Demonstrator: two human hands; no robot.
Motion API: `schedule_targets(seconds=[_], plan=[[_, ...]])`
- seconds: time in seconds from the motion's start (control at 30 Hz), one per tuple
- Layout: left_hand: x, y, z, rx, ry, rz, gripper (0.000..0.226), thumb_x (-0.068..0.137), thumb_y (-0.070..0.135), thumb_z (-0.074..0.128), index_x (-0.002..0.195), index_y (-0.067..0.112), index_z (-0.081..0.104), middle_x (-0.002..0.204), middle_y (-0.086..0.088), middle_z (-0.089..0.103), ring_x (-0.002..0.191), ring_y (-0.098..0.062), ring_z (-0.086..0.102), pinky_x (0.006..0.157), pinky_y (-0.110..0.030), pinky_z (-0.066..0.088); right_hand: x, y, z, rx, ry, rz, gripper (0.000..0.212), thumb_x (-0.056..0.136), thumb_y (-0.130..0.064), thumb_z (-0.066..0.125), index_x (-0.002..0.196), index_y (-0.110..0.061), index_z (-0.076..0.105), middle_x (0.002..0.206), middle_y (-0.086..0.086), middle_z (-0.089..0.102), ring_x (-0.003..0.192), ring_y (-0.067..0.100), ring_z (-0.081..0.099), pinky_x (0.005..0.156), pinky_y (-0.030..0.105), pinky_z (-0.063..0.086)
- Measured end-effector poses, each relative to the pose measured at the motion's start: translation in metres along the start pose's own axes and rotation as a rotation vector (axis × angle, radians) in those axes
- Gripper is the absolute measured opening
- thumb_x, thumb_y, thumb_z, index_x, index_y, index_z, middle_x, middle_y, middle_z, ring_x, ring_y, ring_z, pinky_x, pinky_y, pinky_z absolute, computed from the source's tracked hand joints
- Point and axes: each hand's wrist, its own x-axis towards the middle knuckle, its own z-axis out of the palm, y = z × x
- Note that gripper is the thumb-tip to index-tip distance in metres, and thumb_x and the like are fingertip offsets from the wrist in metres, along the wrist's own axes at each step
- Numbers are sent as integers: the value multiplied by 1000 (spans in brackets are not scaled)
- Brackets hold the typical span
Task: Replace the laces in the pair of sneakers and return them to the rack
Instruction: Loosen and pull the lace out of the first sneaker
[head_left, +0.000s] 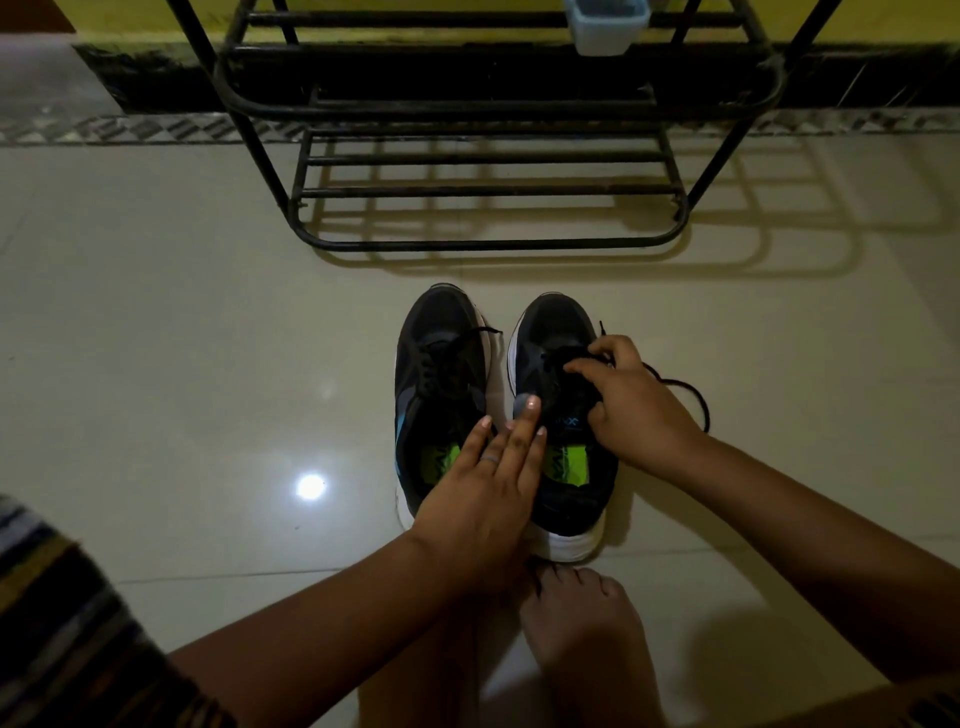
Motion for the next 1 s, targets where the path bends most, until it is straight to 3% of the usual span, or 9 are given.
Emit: schedule_targets(seconds=[0.1,0.37,0.5,0.7,0.83,0.93,1.0], plan=[[0,2,-1,-54,-43,7,95,91,59,34,134,4,-29,133,-20,-48,144,-31,-15,109,-41,-20,2,-4,-5,-54,-36,-12,56,80,1,57,133,-16,49,133,5,32,118,26,43,96,34,44],[-1,2,-3,-89,-65,-14,93,92,60,32,134,4,-29,135,-20,-45,144,-32,-13,107,-41,-22,1,-8,-7,-93,-73,-29,42,78,5,59,116,-11,57,125,4,29,117,23,35,90,26,39],[-1,1,-4,-45,-37,-8,84,97,53,28,133,1,-27,135,-23,-42,144,-35,-4,104,-41,-22,-3,-11,-9,-52,-82,-13,34,77,6,58,103,-15,60,109,-4,27,109,19,30,83,22,34],[-1,2,-4,-43,-60,-4,81,98,48,28,132,2,-28,132,-22,-46,145,-34,-7,107,-42,-19,-15,-17,-17,-100,-82,-48,31,79,-2,61,106,-17,63,108,-5,26,106,16,25,86,26,36],[0,1,-3,-28,-76,6,79,98,45,30,142,1,-19,135,-21,-43,145,-34,-2,108,-43,-17,-26,-24,-28,-95,-121,-97,20,83,-10,58,98,-18,67,106,-5,30,105,15,27,82,27,35],[2,1,-4,4,-61,-2,80,93,48,41,147,-1,8,144,-25,-22,143,-36,17,111,-45,-3,-33,-29,-29,-68,-181,-146,12,84,-15,59,92,-18,68,101,-7,31,100,13,25,76,22,25],[3,2,-8,25,-63,-12,81,92,49,42,147,-1,11,144,-26,-20,142,-36,19,111,-45,-3,-37,-31,-30,-44,-187,-174,8,83,-19,61,87,-22,67,95,-12,31,99,11,25,78,22,27]])
